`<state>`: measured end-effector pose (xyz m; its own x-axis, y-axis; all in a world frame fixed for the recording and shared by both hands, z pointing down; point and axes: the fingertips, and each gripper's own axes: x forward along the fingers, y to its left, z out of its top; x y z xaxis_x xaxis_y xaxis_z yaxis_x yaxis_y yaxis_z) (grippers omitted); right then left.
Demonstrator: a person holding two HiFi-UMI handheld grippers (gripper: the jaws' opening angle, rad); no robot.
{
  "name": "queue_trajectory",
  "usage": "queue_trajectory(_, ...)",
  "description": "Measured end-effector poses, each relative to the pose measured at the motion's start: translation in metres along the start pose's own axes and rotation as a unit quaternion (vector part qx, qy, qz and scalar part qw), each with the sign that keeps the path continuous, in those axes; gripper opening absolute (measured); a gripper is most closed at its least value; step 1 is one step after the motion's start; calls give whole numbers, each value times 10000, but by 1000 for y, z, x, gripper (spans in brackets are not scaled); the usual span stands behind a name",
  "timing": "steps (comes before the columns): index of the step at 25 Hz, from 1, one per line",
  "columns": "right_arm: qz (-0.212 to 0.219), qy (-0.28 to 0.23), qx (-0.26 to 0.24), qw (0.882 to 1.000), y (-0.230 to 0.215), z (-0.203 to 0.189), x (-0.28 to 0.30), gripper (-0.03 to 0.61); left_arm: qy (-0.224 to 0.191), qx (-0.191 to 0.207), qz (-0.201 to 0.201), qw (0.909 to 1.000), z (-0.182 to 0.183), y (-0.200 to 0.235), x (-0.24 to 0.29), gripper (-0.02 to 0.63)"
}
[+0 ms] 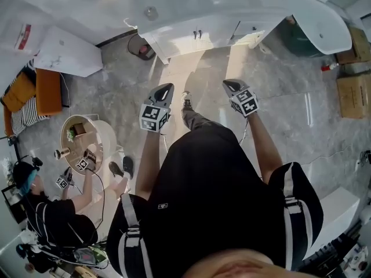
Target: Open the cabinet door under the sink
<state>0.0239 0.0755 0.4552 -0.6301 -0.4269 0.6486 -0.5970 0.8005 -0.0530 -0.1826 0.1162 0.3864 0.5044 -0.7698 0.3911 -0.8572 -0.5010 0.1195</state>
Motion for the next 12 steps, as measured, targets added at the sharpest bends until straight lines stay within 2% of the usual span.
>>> queue_trajectory(5, -66, -94, 241, 9996, -16, 18, 44, 60, 141, 87, -137, 9998, 1, 30, 14, 17)
queue_trajectory(12, -181, 86, 618, 9979, -45, 21, 105, 60, 385, -16, -478, 9981, -3, 70, 56, 17)
